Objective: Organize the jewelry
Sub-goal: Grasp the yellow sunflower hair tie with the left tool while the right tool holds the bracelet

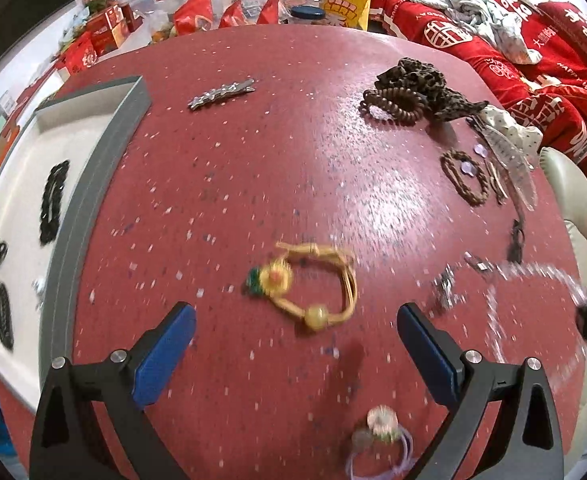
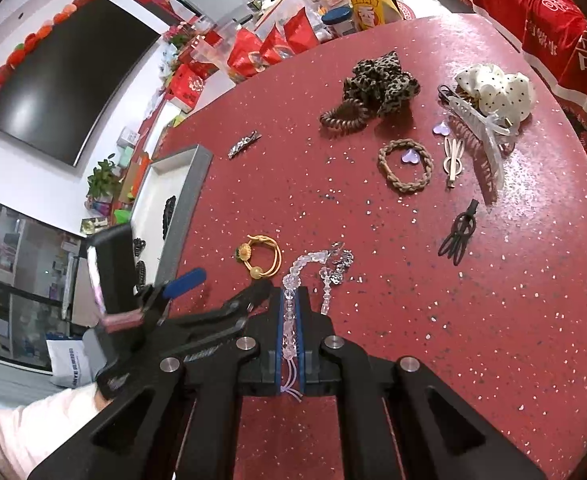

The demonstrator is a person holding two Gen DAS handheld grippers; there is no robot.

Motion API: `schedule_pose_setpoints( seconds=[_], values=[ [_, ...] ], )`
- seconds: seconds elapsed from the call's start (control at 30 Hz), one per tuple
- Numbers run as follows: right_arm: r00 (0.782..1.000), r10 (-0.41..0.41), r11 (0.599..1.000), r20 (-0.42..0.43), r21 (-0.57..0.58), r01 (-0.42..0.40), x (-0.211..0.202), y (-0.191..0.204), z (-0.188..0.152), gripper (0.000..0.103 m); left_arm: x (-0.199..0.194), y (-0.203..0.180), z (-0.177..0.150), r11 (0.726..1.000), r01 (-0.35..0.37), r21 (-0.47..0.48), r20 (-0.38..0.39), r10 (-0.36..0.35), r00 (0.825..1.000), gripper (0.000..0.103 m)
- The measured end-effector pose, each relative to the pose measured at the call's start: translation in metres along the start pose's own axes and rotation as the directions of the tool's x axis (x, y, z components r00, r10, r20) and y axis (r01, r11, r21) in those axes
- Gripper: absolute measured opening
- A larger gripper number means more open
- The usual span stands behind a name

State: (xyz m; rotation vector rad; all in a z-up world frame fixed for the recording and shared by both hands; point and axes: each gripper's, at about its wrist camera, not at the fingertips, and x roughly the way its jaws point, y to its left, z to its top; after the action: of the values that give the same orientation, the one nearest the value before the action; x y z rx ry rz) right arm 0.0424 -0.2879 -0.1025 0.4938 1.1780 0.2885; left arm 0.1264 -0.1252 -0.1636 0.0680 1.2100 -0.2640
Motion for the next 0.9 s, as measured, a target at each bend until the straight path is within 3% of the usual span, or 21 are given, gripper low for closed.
schedule_pose_setpoints(
  seconds=[0.13,0.2,0.27,0.33,0.4,0.43,0.53,0.9],
  values=[
    [1.0,-0.002,1.0,-0.001,0.004,0.002,-0.003,-0.002,-0.002,0.005,0.012,-0.005,0.008,1.0,-0.017,0.017,-0.005,0.017,1.0,0.099],
    [1.0,-0.004,1.0,-0.001,0.007,0.004,-0.004,-0.003,-0.002,0.005,0.017,-0.007,0.009,0.999,-0.029,0.026,-0.021,0.029,0.999,0.082],
    [1.0,-0.004,1.0,0.0,0.01,0.004,-0.006,-0.005,-0.003,0.005,0.018,-0.009,0.008,0.998,-0.05,0.041,-0.013,0.051,0.999,0.077],
    [1.0,-0.005,1.0,0.002,0.015,0.005,-0.007,-0.006,-0.003,0.005,0.015,-0.01,0.008,0.997,-0.046,0.056,0.003,0.046,0.999,0.058],
    [1.0,-0.005,1.0,0.002,0.021,0.005,-0.007,-0.008,-0.003,0.005,0.012,-0.014,0.008,0.996,-0.035,0.085,0.009,0.034,0.999,0.02],
    [1.0,-0.005,1.0,0.001,0.024,0.005,-0.007,-0.009,-0.003,0.005,0.012,-0.015,0.009,0.995,-0.028,0.094,0.002,0.028,1.0,0.012],
    [1.0,-0.004,1.0,-0.003,0.03,0.004,-0.005,-0.009,-0.002,0.005,0.009,-0.013,0.01,0.997,0.031,0.073,-0.02,-0.03,0.999,0.011],
    [1.0,-0.004,0.999,-0.022,0.039,0.005,-0.01,-0.006,0.005,0.005,-0.041,-0.011,-0.007,0.996,0.082,0.034,-0.029,-0.081,0.996,0.011]
  ],
)
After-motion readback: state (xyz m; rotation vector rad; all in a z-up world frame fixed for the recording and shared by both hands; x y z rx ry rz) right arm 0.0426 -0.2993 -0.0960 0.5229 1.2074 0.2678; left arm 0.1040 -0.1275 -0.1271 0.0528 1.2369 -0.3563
